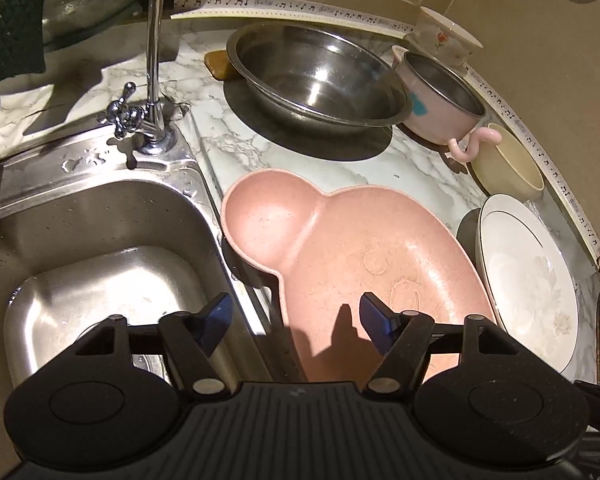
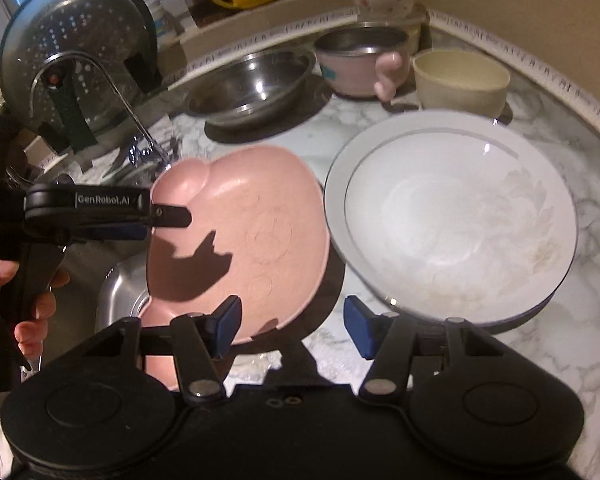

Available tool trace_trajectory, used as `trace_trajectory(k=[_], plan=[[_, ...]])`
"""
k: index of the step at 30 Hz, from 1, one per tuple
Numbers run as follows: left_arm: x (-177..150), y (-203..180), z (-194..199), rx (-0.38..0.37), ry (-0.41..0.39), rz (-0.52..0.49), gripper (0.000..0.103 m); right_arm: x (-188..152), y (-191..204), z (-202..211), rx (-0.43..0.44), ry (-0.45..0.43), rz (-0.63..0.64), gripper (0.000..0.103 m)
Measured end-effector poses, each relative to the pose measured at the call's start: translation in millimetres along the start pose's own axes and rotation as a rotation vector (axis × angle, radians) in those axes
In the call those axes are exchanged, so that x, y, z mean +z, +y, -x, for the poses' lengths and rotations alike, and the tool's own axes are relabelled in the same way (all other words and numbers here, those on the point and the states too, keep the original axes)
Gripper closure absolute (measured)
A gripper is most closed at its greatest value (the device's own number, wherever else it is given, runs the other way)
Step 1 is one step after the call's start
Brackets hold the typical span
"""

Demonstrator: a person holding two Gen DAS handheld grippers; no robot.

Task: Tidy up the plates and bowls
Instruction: 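Close both grippers on the rim of the pink bear-shaped plate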

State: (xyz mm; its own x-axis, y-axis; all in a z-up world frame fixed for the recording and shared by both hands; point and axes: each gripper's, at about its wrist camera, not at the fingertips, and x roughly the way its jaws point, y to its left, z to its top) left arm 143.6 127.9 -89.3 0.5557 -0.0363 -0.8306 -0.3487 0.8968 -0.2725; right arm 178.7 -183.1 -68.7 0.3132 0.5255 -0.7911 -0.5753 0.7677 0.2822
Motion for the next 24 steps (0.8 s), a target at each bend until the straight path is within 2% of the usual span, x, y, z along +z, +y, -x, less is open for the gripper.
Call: trace_trajectory(k=[4, 6, 10, 13, 15, 17, 24], plan=[[0, 0, -5, 0.0, 0.013, -0.001, 0.046, 4, -7, -14, -0.01, 0.024, -0.055, 0.059], [-1, 1, -8, 0.0, 0.023, 0.004, 0.055, 6, -11, -21, -0.002, 0.04, -0.092, 0.063], [-2, 4, -12, 0.018, 0.036, 0.014, 0.065, 6, -15, -29, -0.003, 0.061, -0.133, 0.07], [-3, 4, -11, -0.001, 0.031, 0.013, 0.075, 6, -14, -31, -0.002, 0.061, -0.14, 0.075], [-3, 0, -9, 0.005, 0.02, -0.01, 0.087, 7, -13, -31, 0.002, 0.061, -0.137, 0.08], [-3, -3, -7, 0.013, 0.012, -0.022, 0.088, 7, -11, -31, 0.008, 0.06, -0.132, 0.087], [-6, 0, 3, 0.003, -0.009, -0.003, 0.089, 6, -5, -26, -0.006, 0.035, -0.091, 0.088]])
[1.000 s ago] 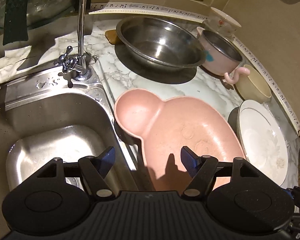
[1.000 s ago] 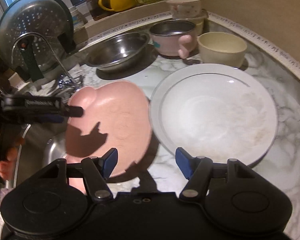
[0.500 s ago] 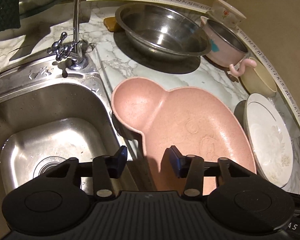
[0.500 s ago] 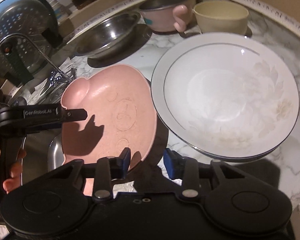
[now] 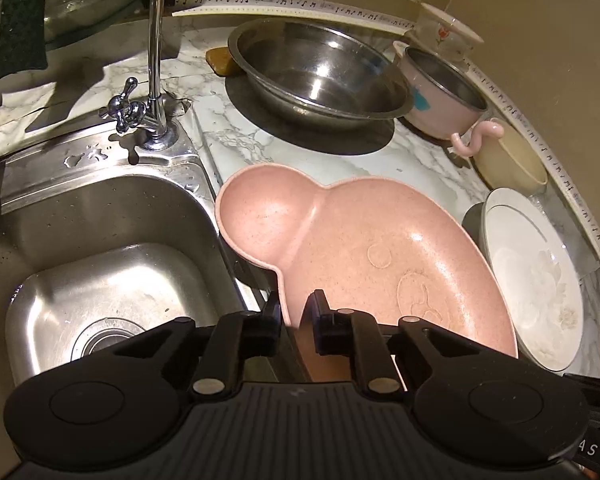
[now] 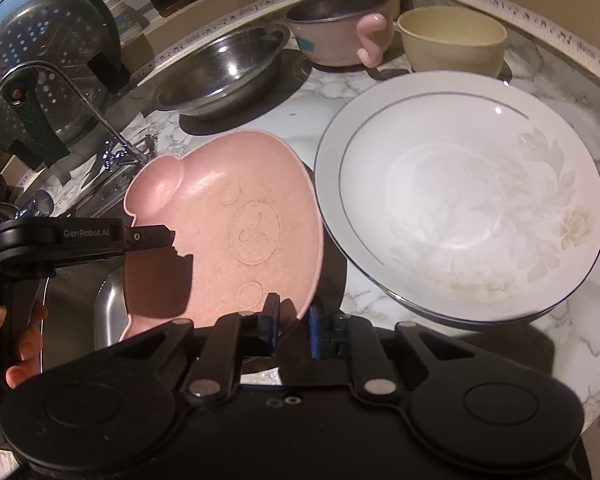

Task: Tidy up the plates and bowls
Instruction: 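Close both grippers on the rim of the pink bear-shaped plate, then lift the pink plate with both grippers and lower it onto the white plate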

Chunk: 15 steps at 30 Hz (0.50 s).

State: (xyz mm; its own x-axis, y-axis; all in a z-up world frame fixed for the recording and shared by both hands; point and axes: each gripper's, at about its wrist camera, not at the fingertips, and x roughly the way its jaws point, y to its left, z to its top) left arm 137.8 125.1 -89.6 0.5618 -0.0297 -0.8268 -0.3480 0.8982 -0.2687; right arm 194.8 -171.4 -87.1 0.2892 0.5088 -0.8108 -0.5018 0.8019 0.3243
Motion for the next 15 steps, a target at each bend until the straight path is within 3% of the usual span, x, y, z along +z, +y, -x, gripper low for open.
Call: trace_trajectory(k=[15], plan=[[8, -40, 29, -0.079, -0.047, -0.062, 0.089, 2, -3, 45, -0.017, -0.107, 0.054, 0.088]])
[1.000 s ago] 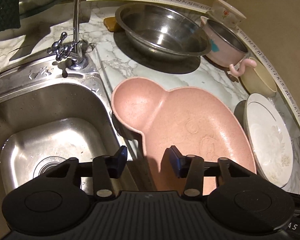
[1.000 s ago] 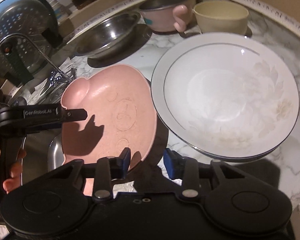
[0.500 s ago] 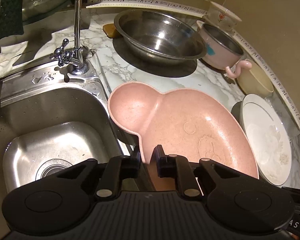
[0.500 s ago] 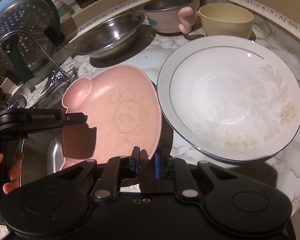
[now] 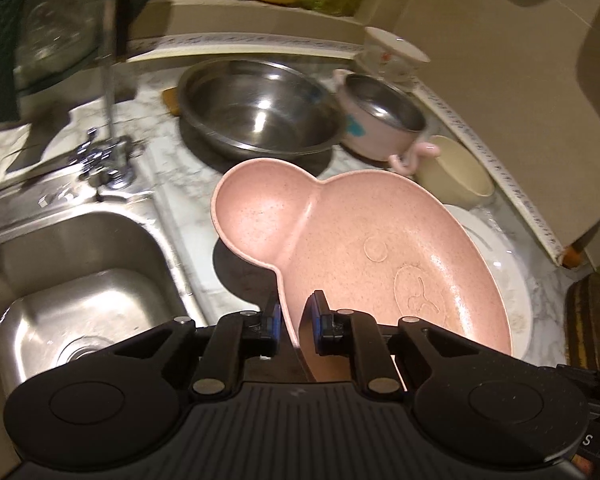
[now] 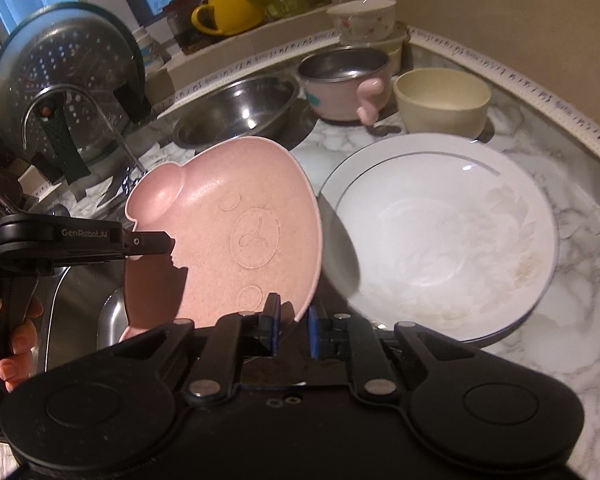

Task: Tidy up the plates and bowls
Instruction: 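Lift the pink plate with both grippers and lower it onto the white plate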

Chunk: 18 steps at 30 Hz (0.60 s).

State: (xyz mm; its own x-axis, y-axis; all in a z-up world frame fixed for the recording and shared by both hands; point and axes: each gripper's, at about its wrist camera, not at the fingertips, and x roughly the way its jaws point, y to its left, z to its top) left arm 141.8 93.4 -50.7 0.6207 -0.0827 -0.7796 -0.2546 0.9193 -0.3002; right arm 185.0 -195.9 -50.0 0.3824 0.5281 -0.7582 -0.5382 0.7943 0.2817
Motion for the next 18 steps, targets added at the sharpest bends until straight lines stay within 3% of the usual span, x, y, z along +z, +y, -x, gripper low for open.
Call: trace_trajectory(k=[11, 18], plan=[[15, -79, -33, -0.072, 0.022, -0.158, 0.089, 8, -57, 35, -0.075, -0.05, -0.058, 0.088], [23, -116, -62, -0.076, 0.048, -0.226, 0.089, 11, -99, 39, -0.112, -0.043, -0.121, 0.088]])
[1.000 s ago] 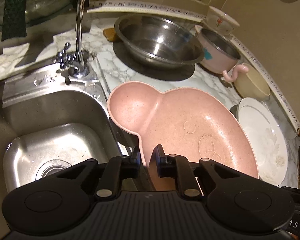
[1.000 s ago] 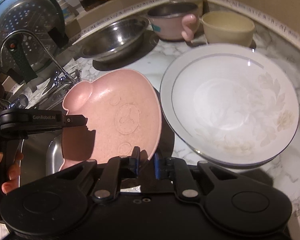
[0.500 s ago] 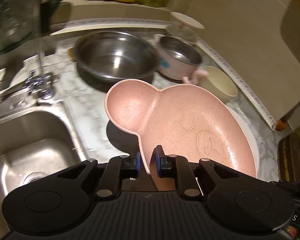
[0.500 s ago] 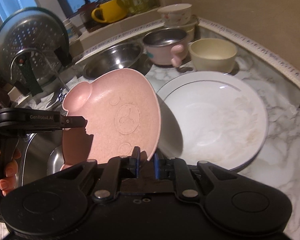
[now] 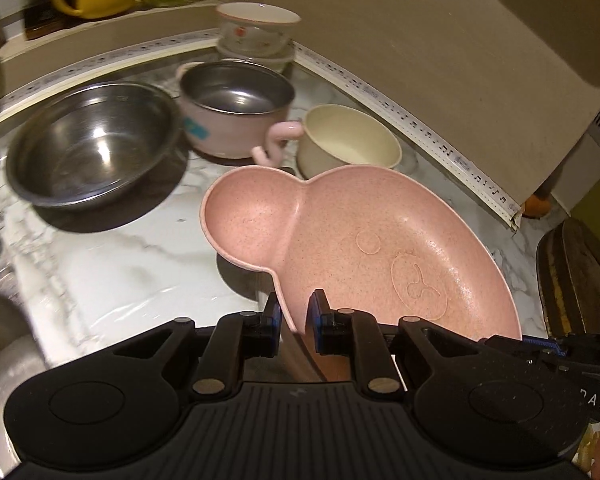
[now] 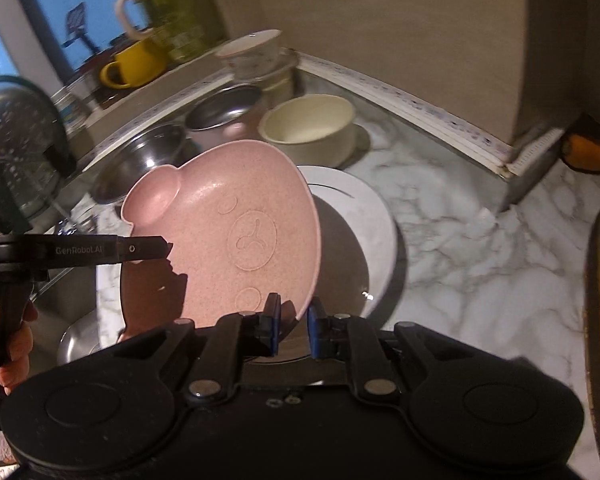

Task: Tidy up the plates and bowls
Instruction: 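Lift the pink plate with both grippers and lower it onto the white plate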

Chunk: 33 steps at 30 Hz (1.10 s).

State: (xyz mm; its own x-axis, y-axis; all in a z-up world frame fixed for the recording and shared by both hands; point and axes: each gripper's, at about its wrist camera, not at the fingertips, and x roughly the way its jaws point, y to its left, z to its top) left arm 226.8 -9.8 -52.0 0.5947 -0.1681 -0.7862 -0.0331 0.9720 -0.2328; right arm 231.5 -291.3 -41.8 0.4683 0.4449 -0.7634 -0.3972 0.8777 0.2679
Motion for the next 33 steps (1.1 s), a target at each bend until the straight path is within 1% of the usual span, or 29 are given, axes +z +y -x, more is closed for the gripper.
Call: trace_trajectory(k=[5, 13, 20, 24, 26, 28, 33], plan=[[4, -10, -18, 0.013, 0.026, -0.025, 0.089, 4, -20, -8, -0.014, 0.008, -0.028, 0.088], [6, -20, -24, 0.043, 0.005, -0.078, 0.088, 10, -38, -24, -0.009, 0.029, -0.046, 0.087], [-1, -19, -16, 0.055, 0.003, -0.081, 0.088, 15, -41, -27, 0.004, 0.045, -0.019, 0.087], [-5, -18, -14, 0.068, 0.013, -0.079, 0.088, 15, -43, -28, 0.029, 0.052, -0.007, 0.087], [-8, -16, -13, 0.083, 0.018, -0.077, 0.088, 17, -43, -29, 0.032, 0.055, 0.007, 0.089], [-10, -14, -13, 0.074, 0.015, -0.078, 0.088, 17, -44, -30, 0.03, 0.056, 0.017, 0.091], [-9, -13, -12, 0.075, 0.043, -0.072, 0.087, 18, -44, -31, 0.034, 0.056, 0.03, 0.092]])
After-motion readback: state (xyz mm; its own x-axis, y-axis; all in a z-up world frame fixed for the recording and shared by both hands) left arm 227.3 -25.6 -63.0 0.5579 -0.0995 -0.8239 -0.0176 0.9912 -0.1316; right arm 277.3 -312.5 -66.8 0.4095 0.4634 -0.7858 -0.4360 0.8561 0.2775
